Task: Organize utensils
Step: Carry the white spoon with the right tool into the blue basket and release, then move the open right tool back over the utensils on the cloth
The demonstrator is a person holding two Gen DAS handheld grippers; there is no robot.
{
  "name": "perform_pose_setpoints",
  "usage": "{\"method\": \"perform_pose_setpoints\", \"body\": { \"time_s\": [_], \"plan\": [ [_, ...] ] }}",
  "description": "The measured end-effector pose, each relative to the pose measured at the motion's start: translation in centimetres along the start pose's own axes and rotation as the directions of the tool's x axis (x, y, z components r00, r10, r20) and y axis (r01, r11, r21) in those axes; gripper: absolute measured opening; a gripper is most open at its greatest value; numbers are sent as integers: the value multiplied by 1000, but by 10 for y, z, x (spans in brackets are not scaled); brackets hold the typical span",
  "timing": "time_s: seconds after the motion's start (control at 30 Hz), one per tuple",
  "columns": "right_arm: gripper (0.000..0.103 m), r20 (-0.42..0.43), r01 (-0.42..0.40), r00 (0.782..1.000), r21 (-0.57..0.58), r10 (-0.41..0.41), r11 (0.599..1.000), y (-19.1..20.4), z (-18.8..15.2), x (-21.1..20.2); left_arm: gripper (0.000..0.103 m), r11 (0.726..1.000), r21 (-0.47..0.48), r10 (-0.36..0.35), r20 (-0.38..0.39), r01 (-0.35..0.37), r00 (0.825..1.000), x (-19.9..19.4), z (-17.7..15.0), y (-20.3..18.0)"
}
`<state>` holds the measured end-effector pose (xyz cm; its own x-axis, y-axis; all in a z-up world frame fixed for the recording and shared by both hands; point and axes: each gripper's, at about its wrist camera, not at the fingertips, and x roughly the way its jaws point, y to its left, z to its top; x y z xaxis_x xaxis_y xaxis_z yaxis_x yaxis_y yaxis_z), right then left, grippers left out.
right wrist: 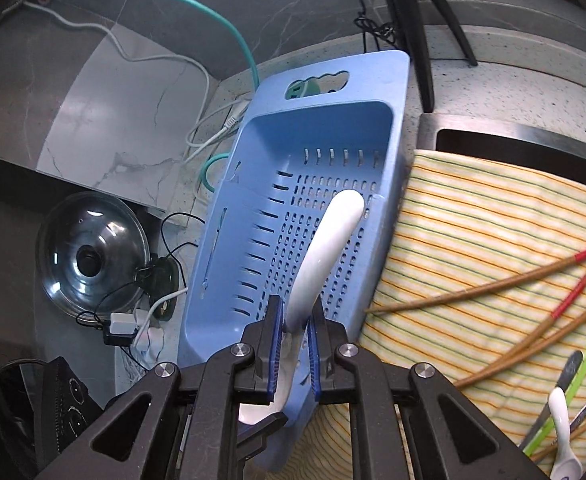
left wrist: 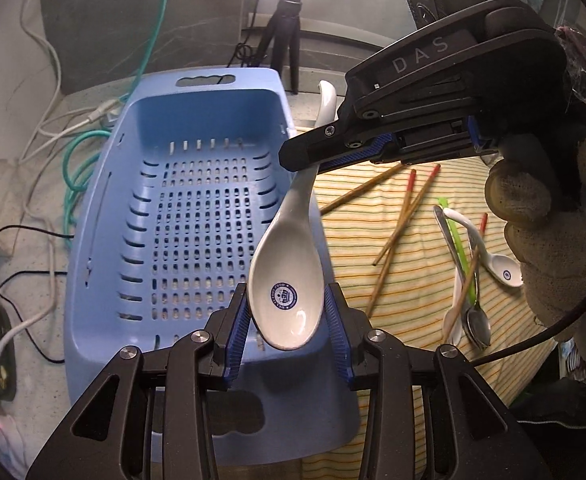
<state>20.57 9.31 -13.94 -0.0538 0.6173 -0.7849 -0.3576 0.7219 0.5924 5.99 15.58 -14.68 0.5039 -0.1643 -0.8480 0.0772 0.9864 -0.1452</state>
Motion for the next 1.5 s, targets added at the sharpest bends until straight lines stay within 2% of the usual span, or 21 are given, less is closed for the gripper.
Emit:
{"method": "perform_pose_setpoints", "body": {
  "time_s": [0.43,0.5,0.53,0.57,0.6,1.03,1.27,1.5],
  "plan": [
    [15,-11,62,998,-80,-63,995,16,7,22,36,1000,-25,18,-16,-19,1000,5,1,11],
    [26,-7,79,997,-95,-80,992,18,8,23,36,999,-31,31,-21,-32,999,6,1,12],
    [40,0,87,996,-102,-88,991,19,7,22,36,999,-35,33,-22,-34,999,5,1,12],
    [49,16,89,996,-107,-88,990,20,7,19,36,999,-37,34,-18,-34,999,4,0,13],
    [50,29,91,996,-112,-88,990,20,6,17,36,998,-41,36,-17,-37,999,3,0,14],
    [51,70,104,993,-144,-94,984,16,-4,-12,37,998,-56,35,25,-33,999,-15,-1,7],
    [51,123,107,989,-158,-88,982,-2,-16,-55,37,999,-51,18,61,-15,998,-29,-5,-12],
    [51,178,127,979,-156,-99,980,-38,-36,-106,37,999,-27,-17,76,19,997,-33,-12,-43]
  ]
}}
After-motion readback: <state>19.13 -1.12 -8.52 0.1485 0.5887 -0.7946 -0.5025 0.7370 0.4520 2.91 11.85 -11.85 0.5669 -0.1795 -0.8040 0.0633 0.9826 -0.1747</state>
